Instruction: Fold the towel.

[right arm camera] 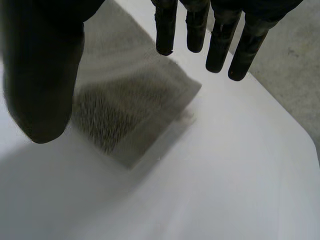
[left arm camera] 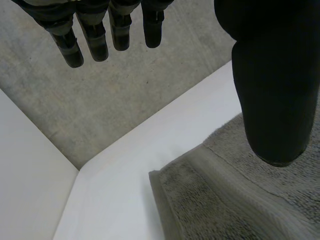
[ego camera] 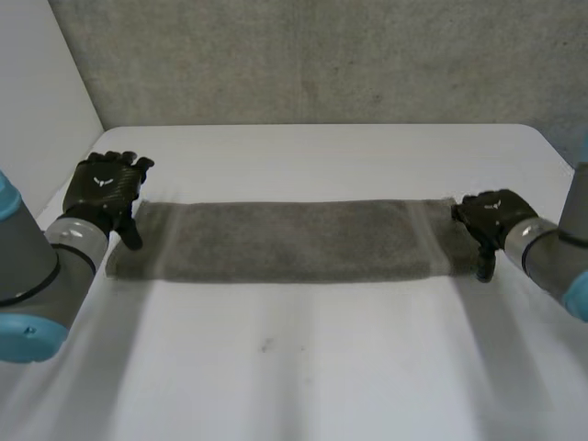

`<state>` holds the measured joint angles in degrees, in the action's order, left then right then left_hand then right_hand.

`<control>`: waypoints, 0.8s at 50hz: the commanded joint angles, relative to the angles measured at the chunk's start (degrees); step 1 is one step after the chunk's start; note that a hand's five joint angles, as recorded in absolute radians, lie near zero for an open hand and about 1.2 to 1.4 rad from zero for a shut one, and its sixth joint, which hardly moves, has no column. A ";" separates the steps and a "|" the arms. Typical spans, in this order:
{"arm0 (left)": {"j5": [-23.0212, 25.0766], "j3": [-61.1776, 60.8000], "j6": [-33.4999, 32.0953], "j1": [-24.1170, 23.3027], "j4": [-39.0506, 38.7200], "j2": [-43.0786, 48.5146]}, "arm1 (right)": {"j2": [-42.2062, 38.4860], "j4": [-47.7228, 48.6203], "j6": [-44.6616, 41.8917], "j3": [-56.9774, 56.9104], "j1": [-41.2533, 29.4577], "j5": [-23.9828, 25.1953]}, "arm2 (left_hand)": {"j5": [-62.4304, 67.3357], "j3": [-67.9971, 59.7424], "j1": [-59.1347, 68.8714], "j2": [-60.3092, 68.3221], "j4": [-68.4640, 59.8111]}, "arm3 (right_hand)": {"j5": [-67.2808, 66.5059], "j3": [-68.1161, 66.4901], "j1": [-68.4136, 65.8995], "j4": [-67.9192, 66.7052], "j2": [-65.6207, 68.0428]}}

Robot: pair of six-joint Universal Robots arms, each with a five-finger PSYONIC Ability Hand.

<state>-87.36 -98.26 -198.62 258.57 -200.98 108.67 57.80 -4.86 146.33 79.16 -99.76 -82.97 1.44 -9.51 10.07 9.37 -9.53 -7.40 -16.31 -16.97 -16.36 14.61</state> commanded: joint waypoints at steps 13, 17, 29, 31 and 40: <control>0.00 -0.97 1.39 -0.52 -0.91 -0.04 | -6.20 13.48 -0.61 4.07 2.37 4.14 | -1.39 -0.54 -0.02 0.68 -0.52 | -34.63 -35.72 -35.06 -35.67 37.42; 0.00 -0.97 1.39 -0.52 -0.91 0.05 | -6.73 13.48 -0.52 3.55 2.38 4.14 | -1.39 -0.54 -0.02 0.68 -0.52 | -51.98 -53.08 -52.41 -53.02 54.77; 0.00 -1.76 1.31 -0.43 -0.91 -0.12 | -4.90 11.02 -1.22 3.28 8.33 2.99 | -1.39 -0.54 -0.02 0.68 -0.52 | -62.60 -63.69 -63.03 -63.64 65.39; 0.00 -1.94 1.31 -0.52 -0.82 -0.12 | -3.84 9.80 -2.18 3.37 10.79 3.08 | -1.39 -0.54 -0.02 0.68 -0.52 | -62.60 -63.69 -63.03 -63.64 65.39; 0.00 -1.94 1.31 -0.61 -0.82 -1.44 | -0.84 5.92 -15.89 0.21 24.17 3.61 | -1.39 -0.54 -0.02 0.68 -0.52 | -62.60 -63.69 -63.03 -63.64 65.39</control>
<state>-87.36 -100.18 -197.35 258.03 -201.82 108.30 55.41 2.96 139.11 81.82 -82.17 -79.70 1.44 -9.50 10.07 9.37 -9.53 -66.35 -76.07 -74.75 -76.76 74.41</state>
